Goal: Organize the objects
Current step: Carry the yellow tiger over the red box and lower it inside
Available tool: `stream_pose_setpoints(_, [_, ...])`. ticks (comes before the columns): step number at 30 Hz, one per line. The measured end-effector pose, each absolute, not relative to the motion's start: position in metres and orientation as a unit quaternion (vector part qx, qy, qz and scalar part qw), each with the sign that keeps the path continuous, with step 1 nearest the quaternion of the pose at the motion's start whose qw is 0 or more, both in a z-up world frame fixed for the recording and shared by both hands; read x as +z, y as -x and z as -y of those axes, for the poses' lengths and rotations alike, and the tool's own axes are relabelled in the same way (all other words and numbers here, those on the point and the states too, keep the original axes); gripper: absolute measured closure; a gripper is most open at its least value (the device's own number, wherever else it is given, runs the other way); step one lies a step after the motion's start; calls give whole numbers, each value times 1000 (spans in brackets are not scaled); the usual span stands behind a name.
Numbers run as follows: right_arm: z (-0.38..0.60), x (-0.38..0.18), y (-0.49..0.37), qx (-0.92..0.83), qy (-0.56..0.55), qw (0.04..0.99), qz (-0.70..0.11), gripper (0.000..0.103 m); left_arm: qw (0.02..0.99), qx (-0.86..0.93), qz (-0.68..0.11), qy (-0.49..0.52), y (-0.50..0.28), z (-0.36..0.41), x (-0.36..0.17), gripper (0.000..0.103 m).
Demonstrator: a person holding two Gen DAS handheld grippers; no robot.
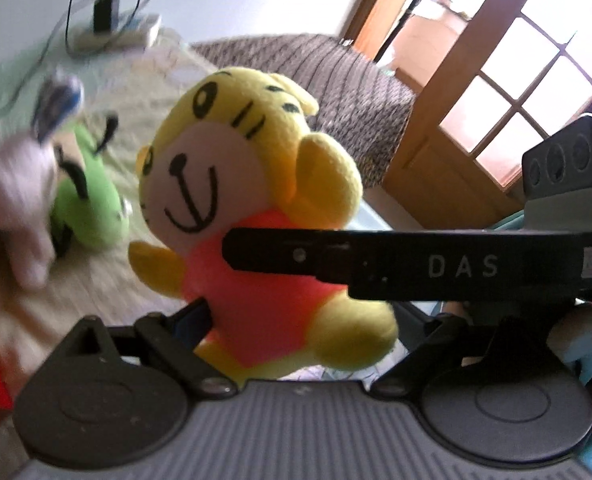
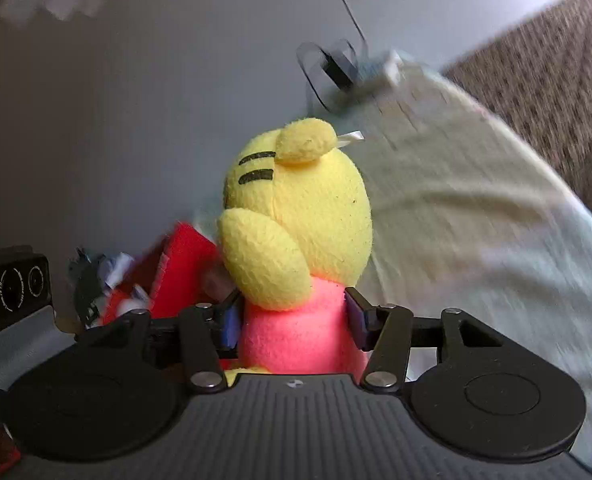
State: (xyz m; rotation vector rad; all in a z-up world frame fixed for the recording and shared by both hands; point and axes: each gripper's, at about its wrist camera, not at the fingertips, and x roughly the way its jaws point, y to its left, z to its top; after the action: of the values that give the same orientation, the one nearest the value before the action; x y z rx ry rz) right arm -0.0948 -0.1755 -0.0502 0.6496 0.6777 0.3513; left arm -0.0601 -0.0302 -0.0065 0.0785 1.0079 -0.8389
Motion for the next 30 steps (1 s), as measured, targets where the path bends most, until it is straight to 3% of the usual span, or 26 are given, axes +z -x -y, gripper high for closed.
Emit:
stream_pose_setpoints(13, [64,10,83,239,-272,899,-247,48,859,-358,-366,-23,71,-80,61,12])
stream_pose_setpoints(30, [-63,5,23,249,-231,891,-300,49,893,-252,-373,12,37,-213,55,13])
